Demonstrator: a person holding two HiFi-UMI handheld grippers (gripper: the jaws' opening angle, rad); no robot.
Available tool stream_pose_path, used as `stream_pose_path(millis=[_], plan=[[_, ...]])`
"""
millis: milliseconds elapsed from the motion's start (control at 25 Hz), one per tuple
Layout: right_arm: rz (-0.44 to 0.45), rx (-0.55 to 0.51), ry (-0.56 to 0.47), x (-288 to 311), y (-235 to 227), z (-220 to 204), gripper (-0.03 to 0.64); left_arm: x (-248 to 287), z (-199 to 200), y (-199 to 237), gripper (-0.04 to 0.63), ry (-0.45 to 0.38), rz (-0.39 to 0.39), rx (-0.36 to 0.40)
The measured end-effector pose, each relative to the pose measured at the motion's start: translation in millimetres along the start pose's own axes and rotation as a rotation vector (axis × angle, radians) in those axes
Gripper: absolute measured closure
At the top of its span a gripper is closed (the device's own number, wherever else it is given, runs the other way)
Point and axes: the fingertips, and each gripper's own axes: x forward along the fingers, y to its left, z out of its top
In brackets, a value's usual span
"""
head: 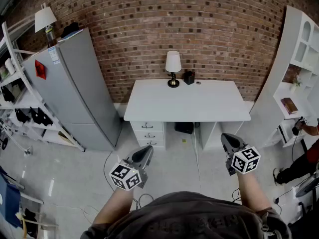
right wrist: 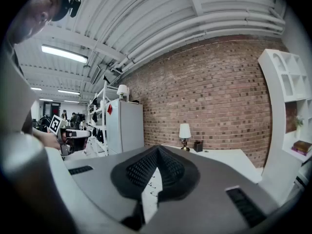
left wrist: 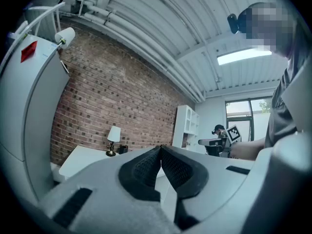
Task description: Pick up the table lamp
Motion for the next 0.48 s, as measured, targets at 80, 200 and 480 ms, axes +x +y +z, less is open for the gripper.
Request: stream_pose_path(millis=[80,200,480], plan=[[0.001,-0.001,0.001,0,-1,-1,0.626,1,-1,-1,0.592,-0.004,0.002,-0.001],[0.003,-0.002,0.002,1,-5,-2,0.626,4,-1,-1,0.591,-0.007,0.006,0.0],[0.009,0.005,0.001,1,-17,-2,0.626,14,-4,-5,0.591,-0.001,0.017,0.009]])
